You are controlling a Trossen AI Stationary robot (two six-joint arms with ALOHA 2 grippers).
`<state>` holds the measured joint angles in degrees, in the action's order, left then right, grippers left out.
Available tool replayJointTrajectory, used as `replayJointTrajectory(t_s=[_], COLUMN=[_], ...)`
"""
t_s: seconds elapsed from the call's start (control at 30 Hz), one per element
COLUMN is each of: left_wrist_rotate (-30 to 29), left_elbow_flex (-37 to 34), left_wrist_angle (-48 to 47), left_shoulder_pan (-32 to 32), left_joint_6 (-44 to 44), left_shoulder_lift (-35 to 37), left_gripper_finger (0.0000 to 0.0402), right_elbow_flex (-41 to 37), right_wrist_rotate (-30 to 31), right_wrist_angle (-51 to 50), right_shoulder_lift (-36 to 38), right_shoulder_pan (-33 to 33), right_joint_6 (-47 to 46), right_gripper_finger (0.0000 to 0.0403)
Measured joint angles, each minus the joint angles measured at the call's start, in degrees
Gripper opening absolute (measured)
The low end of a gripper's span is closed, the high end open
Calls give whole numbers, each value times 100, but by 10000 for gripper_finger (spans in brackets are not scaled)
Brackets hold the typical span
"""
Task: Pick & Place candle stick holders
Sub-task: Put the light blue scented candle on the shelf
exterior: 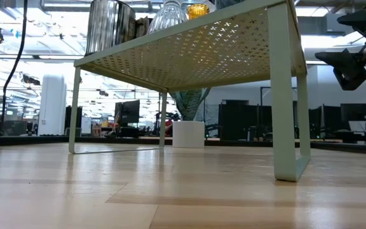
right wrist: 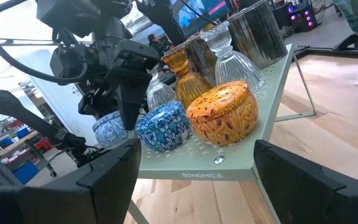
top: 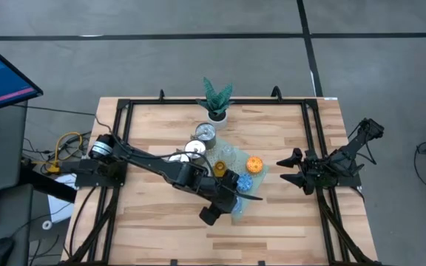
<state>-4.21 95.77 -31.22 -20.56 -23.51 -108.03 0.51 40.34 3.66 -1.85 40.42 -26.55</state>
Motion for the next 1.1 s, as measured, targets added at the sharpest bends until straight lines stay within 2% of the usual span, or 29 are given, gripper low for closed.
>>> replayJointTrajectory(t_s=[0.83, 1.1], left_wrist_rotate=[107, 79], left_elbow_flex=[0, 7], left_wrist_angle=[30, 103], left_shoulder_pan=[42, 37], left_joint_6=[-5, -28], left_shoulder_lift=[0, 0], left_gripper_finger=[307, 338], right_elbow_flex=[-1, -1], right_wrist_rotate=[0, 0], right_wrist_angle=[0, 0], right_shoulder_lift=[-1, 0], right_shoulder_pan=[1, 0], right_joint_6=[0, 0], right_gripper_finger=[302, 302])
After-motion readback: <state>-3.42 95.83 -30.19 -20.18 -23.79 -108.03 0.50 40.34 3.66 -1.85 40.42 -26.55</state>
